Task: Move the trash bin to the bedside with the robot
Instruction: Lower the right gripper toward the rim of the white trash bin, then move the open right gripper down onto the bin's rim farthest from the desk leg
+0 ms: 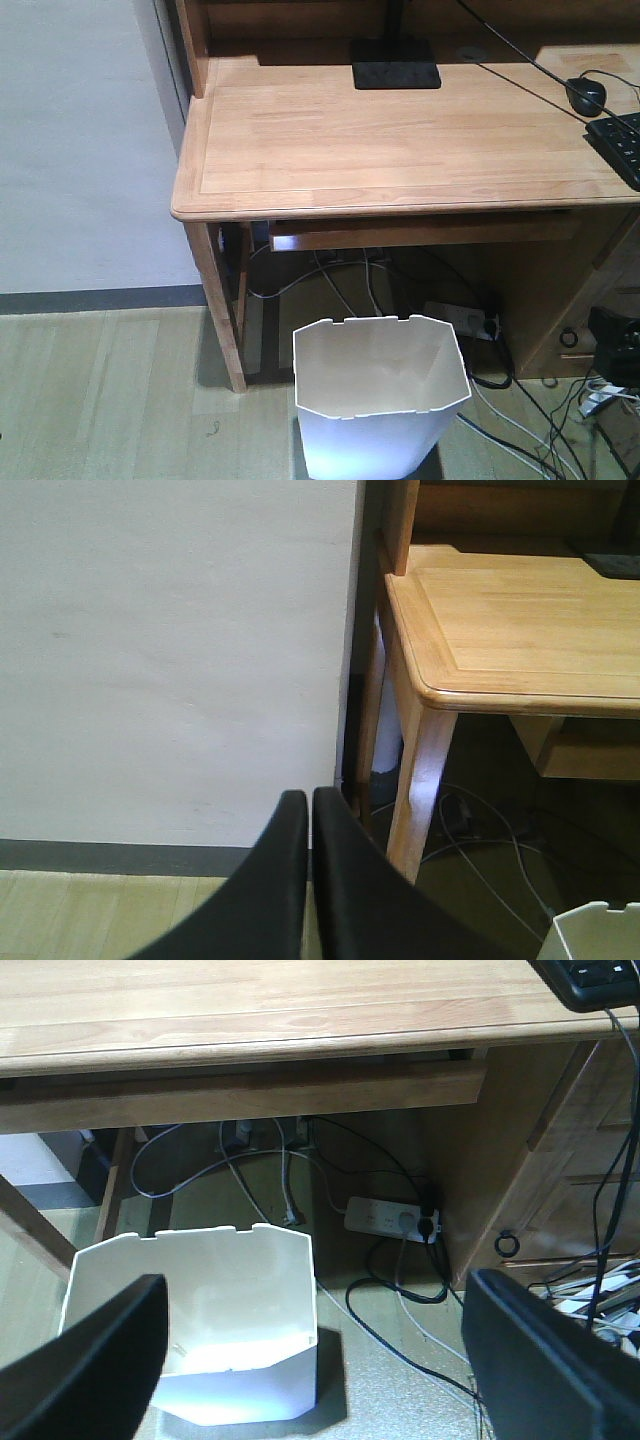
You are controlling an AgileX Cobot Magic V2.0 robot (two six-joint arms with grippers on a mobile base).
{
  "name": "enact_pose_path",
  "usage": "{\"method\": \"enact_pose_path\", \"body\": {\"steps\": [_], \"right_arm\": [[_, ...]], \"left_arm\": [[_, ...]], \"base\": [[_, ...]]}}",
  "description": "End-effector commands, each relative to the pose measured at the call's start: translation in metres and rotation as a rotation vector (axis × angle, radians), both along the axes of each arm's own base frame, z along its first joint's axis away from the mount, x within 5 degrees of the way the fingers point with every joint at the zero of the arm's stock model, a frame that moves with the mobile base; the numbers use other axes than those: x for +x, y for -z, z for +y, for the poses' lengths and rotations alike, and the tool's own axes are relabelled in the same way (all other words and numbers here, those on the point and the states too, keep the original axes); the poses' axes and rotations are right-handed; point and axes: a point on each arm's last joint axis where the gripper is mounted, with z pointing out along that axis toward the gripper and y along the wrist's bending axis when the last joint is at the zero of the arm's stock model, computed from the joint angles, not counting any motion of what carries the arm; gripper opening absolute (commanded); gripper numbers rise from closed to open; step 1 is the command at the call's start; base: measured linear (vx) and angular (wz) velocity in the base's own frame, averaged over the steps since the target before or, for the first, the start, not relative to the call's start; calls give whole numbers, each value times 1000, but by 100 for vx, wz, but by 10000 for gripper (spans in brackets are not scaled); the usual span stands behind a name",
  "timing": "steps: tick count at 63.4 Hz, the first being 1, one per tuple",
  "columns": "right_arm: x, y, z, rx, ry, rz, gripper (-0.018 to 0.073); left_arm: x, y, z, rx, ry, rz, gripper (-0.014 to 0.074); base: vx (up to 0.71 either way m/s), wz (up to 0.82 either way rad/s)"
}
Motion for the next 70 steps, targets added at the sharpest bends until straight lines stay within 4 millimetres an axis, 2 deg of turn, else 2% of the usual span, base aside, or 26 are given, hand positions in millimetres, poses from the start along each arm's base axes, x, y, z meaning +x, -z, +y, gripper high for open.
{"method": "enact_pose_path", "body": {"steps": [1, 9, 17, 38, 52, 70], "right_arm": [[7, -17, 1, 12, -2, -98, 586], [11, -24, 1, 11, -4, -101, 564], [25, -32, 1, 4, -8, -42, 545], [95, -25, 1, -16, -31, 168, 542], [140, -3, 4, -20, -80, 323, 542], [185, 48, 3, -40, -156, 486, 542]], "left_arm": [[1, -5, 0, 4, 4, -77, -6], [1, -5, 0, 4, 4, -77, -6], [1, -5, 0, 4, 4, -77, -6], [1, -5, 0, 4, 4, -77, -6], [1, -5, 0, 4, 4, -77, -6], [1, -5, 0, 4, 4, -77, -6]], "base": [[0, 0], [0, 0], [0, 0], [0, 0], [0, 0], [0, 0]]}}
